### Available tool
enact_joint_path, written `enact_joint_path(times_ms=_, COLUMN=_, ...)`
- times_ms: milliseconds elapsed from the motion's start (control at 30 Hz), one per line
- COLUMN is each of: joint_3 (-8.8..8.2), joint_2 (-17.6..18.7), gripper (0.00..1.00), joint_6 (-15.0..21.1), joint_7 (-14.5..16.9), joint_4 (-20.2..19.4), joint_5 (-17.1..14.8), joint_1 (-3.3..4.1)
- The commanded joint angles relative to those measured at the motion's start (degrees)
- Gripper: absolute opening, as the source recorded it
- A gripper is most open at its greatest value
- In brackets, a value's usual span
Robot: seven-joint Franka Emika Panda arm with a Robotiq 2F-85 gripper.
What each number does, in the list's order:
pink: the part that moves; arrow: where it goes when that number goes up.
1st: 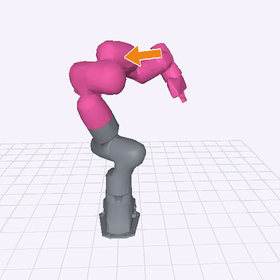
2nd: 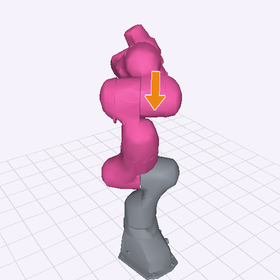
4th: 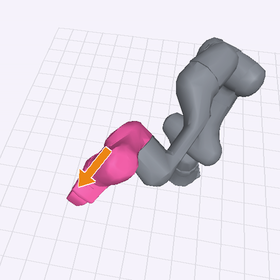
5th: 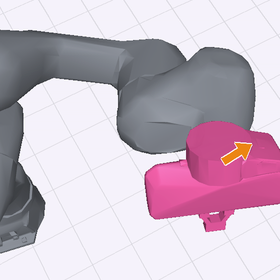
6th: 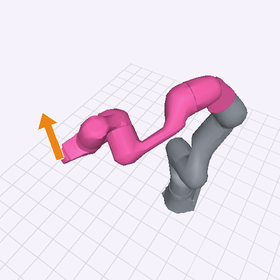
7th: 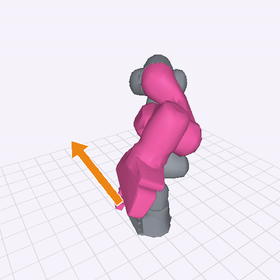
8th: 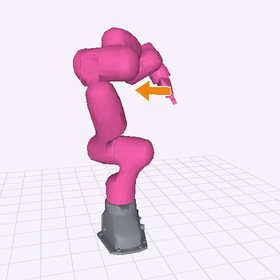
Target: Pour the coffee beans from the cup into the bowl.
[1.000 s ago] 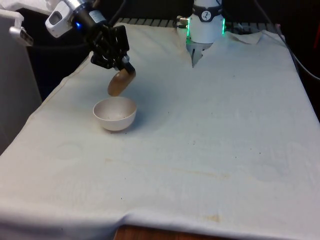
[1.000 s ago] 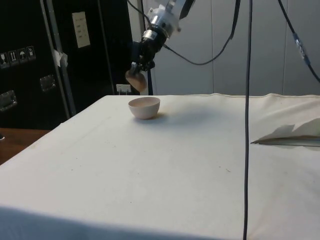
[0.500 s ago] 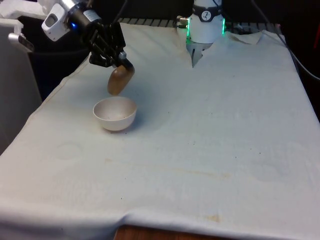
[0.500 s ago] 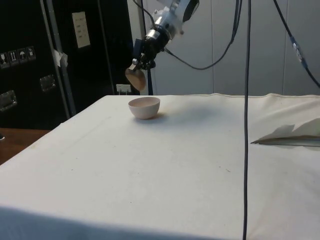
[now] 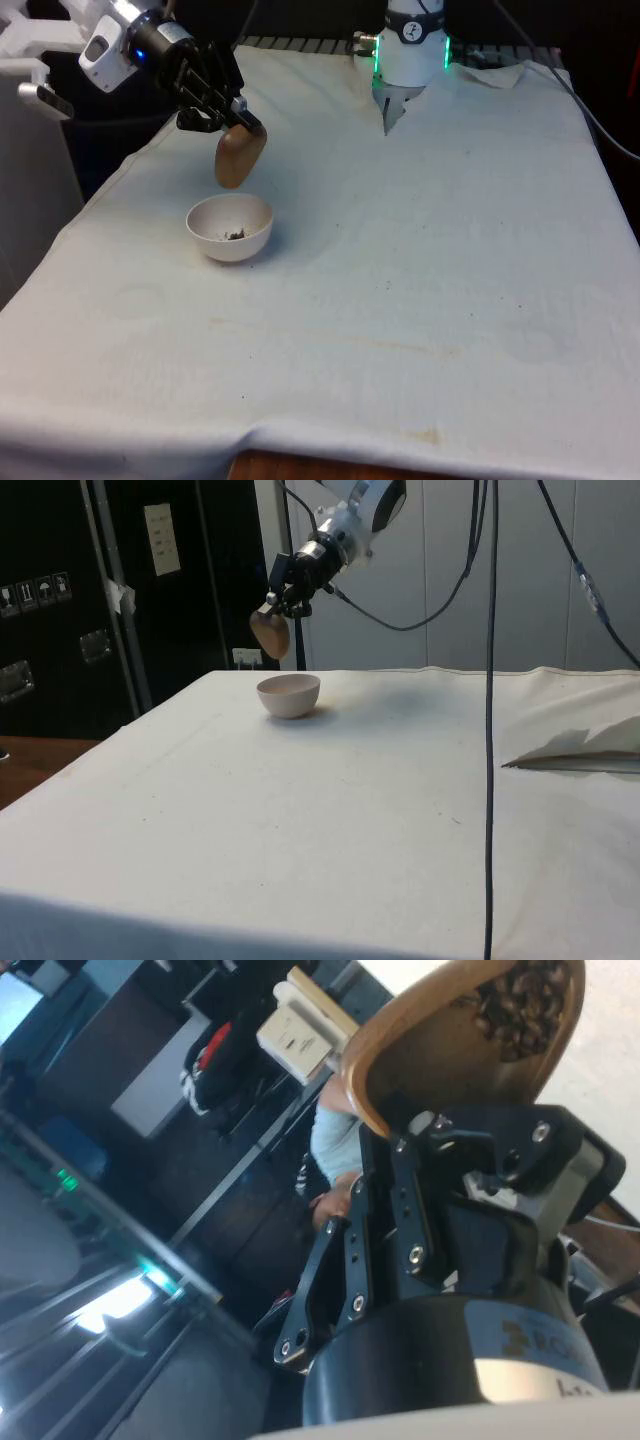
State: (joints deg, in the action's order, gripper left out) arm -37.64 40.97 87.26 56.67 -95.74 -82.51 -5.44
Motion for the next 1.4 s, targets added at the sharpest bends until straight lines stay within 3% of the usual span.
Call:
enact_joint_path(times_ms=0, joint_3=0.34, joint_2=0.46, gripper=0.01, joint_6=-1.09, joint_7=-0.11, joint_4=0.57, joint_5=-0.46, joint_1=-0.69)
enact_joint_path(times_ms=33, joint_3=-0.17, joint_2=0.23, gripper=0.01, joint_6=-0.57, joint_7=0.11, joint_4=0.06, joint_5=-0.46, joint_1=-0.06)
enact_joint_path(times_ms=67, joint_3=0.17, joint_2=0.69, gripper=0.01, joint_6=-1.6, joint_7=-0.06, joint_4=0.63, joint_5=-0.92, joint_1=-0.69)
enact_joint_path(times_ms=367, joint_3=-1.32, joint_2=3.32, gripper=0.01, joint_6=-6.59, joint_7=0.46, joint_4=1.32, joint_5=-5.21, joint_1=-1.32)
enact_joint_path(times_ms=400, joint_3=-1.83, joint_2=2.86, gripper=0.01, joint_6=-5.67, joint_7=0.69, joint_4=0.69, joint_5=-4.98, joint_1=-0.57)
enact_joint_path(times_ms=433, joint_3=-1.55, joint_2=3.61, gripper=0.01, joint_6=-7.05, joint_7=0.46, joint_4=1.43, joint_5=-5.61, joint_1=-1.32)
enact_joint_path(times_ms=533, joint_3=-2.01, joint_2=4.53, gripper=0.01, joint_6=-8.59, joint_7=0.46, joint_4=1.78, joint_5=-6.82, joint_1=-1.6)
enact_joint_path(times_ms=667, joint_3=-3.15, joint_2=5.84, gripper=0.01, joint_6=-11.12, joint_7=0.06, joint_4=2.41, joint_5=-8.71, joint_1=-1.78)
enact_joint_path(times_ms=700, joint_3=-3.55, joint_2=5.61, gripper=0.01, joint_6=-10.54, joint_7=0.74, joint_4=1.83, joint_5=-8.65, joint_1=-1.15)
enact_joint_path(times_ms=733, joint_3=-3.32, joint_2=6.02, gripper=0.01, joint_6=-11.63, joint_7=0.0, joint_4=2.52, joint_5=-9.05, joint_1=-1.78)
enact_joint_path(times_ms=967, joint_3=-4.18, joint_2=6.82, gripper=0.01, joint_6=-14.27, joint_7=-0.52, joint_4=2.64, joint_5=-11.0, joint_1=-2.01)
enact_joint_path(times_ms=1000, joint_3=-4.58, joint_2=6.53, gripper=0.01, joint_6=-13.75, joint_7=0.11, joint_4=2.12, joint_5=-10.83, joint_1=-1.43)
enact_joint_path(times_ms=1033, joint_3=-4.24, joint_2=6.88, gripper=0.01, joint_6=-14.61, joint_7=-0.63, joint_4=2.69, joint_5=-11.17, joint_1=-2.12)
enact_joint_path(times_ms=1233, joint_3=-4.7, joint_2=7.51, gripper=0.01, joint_6=-17.07, joint_7=-1.49, joint_4=2.69, joint_5=-13.18, joint_1=-2.52)
enact_joint_path(times_ms=1267, joint_3=-5.16, joint_2=7.33, gripper=0.01, joint_6=-16.62, joint_7=-0.74, joint_4=2.12, joint_5=-13.12, joint_1=-1.95)
enact_joint_path(times_ms=1300, joint_3=-4.76, joint_2=7.62, gripper=0.01, joint_6=-17.42, joint_7=-1.66, joint_4=2.69, joint_5=-13.41, joint_1=-2.58)
enact_joint_path(times_ms=1367, joint_3=-4.93, joint_2=7.85, gripper=0.01, joint_6=-18.39, joint_7=-2.06, joint_4=2.64, joint_5=-14.32, joint_1=-2.75)
